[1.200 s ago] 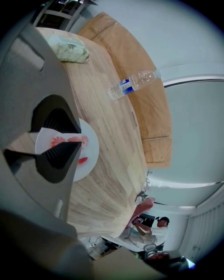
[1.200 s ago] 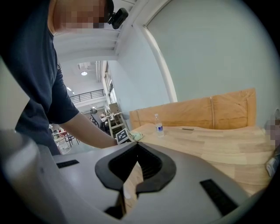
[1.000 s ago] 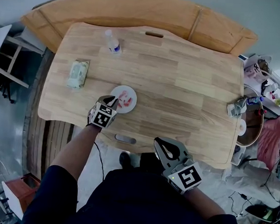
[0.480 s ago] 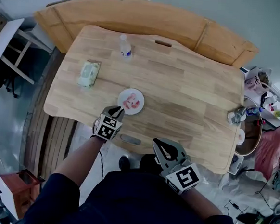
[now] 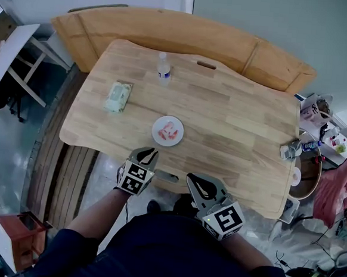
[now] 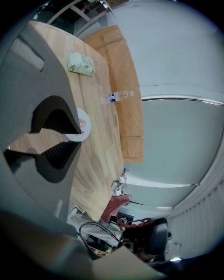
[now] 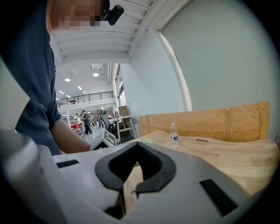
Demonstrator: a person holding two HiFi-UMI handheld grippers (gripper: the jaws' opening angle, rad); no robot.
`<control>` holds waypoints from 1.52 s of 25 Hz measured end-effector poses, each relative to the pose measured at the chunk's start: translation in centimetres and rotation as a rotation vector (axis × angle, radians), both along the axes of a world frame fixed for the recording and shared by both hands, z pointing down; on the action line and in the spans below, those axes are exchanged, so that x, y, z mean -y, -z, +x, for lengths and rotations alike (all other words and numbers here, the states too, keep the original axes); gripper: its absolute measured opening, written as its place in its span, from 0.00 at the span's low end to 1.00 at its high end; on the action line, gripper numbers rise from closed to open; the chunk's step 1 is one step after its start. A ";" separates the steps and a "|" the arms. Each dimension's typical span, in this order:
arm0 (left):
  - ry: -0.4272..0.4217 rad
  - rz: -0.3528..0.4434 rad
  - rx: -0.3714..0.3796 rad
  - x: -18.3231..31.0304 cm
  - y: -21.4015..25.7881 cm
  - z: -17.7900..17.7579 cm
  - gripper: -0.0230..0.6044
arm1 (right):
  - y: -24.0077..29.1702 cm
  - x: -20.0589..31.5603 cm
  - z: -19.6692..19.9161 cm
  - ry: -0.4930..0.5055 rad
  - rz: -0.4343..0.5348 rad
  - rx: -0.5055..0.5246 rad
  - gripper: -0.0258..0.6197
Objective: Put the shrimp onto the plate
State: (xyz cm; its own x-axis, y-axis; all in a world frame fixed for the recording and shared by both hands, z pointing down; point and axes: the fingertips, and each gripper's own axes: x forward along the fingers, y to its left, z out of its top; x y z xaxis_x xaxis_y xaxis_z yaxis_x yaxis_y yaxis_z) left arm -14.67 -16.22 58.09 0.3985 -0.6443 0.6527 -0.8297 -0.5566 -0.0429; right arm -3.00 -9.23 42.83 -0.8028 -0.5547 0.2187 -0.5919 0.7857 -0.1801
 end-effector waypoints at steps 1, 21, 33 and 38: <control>-0.004 0.008 -0.012 -0.6 0.6 0.2 0.13 | 0.0 -0.2 -0.2 -0.001 0.003 -0.002 0.06; -0.050 0.189 -0.158 -8.0 12.5 0.3 0.12 | 1.2 -2.8 -3.9 0.016 0.017 -0.050 0.05; -0.085 0.273 -0.242 -10.5 17.4 1.5 0.09 | 1.4 -4.1 -4.8 0.038 0.034 -0.048 0.06; -0.084 0.291 -0.266 -11.5 17.7 2.2 0.05 | 1.5 -4.7 -4.8 0.044 0.042 -0.056 0.05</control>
